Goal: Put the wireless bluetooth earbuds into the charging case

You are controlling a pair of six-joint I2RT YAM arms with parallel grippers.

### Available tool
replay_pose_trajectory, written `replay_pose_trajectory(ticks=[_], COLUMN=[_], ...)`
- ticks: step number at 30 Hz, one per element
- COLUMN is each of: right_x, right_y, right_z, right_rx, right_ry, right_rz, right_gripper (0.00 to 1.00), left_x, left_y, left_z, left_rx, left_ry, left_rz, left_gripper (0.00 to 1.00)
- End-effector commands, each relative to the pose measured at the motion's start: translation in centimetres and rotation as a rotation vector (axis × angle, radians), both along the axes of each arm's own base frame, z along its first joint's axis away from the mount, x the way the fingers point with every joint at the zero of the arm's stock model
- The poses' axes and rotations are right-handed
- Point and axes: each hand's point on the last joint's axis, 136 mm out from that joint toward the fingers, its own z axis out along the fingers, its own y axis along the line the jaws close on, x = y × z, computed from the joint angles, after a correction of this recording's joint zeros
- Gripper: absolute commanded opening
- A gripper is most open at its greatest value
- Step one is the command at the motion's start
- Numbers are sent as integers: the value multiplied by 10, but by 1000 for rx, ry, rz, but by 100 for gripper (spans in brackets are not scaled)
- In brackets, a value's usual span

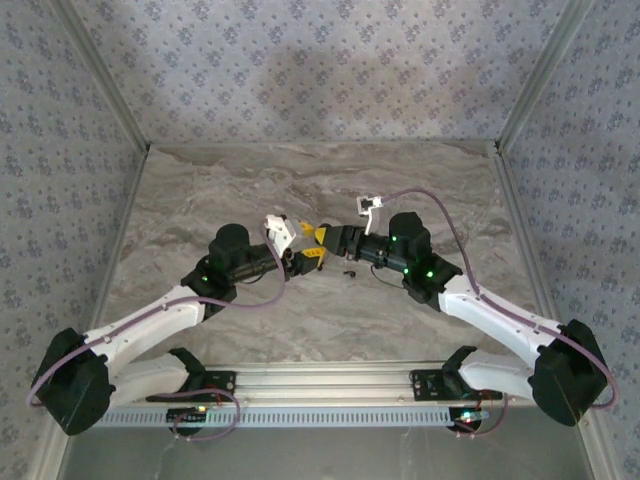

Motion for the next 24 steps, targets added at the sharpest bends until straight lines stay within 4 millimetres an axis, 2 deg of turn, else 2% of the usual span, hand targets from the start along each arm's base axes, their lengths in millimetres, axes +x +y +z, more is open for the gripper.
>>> replay_pose_trajectory(ticks=[1, 4, 10, 17, 20, 24], right_x=[-4, -5, -7, -9, -9, -8], right_y=[0, 1, 3, 6, 5, -1], right_z=[15, 16, 16, 17, 20, 23], right_rx=[42, 47, 52, 52, 45, 25], right_ry=[-37, -43, -49, -58, -77, -106], right_rz=[-5, -6, -2, 15, 14, 0], right_gripper=[48, 48, 49, 51, 55, 71], left_x=[2, 2, 1, -1, -2, -2], left_y=[-5, -5, -5, -4, -3, -2], left_z=[30, 30, 32, 33, 32, 31], left_rx=[-68, -69, -73, -68, -64, -65], left_ry=[-51, -49, -48, -41, -35, -24], left_rz=[-2, -3, -5, -13, -12, -12], left_gripper=[52, 50, 36, 25, 21, 16])
